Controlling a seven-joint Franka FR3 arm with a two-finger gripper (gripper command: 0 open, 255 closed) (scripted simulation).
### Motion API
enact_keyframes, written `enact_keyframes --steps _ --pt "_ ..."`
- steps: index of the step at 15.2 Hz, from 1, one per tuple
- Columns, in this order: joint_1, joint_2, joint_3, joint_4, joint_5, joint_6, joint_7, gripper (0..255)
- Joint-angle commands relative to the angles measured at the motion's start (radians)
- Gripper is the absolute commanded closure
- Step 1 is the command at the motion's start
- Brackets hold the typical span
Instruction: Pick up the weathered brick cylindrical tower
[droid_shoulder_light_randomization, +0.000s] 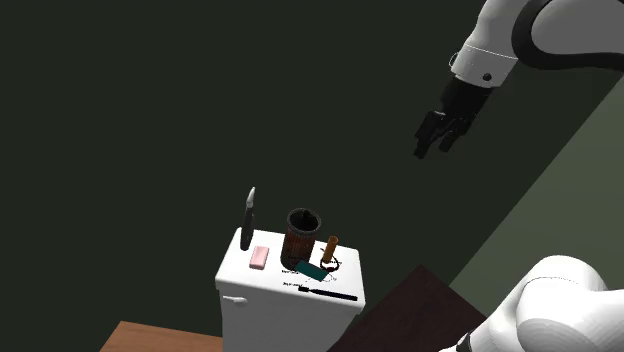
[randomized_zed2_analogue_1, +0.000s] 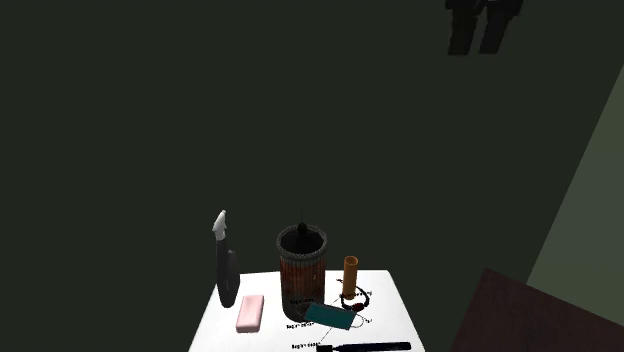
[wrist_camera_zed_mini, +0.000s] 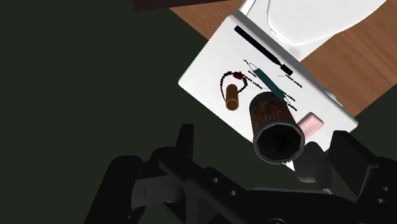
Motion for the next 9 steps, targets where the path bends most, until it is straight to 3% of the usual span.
enact_keyframes --steps 1,9 --pt "0.0 0.0 0.0 0.0 0.0 0.0 0.0 0" --pt "-0.048 0.206 0.08 -0.046 0.09 0.203 0.287 0"
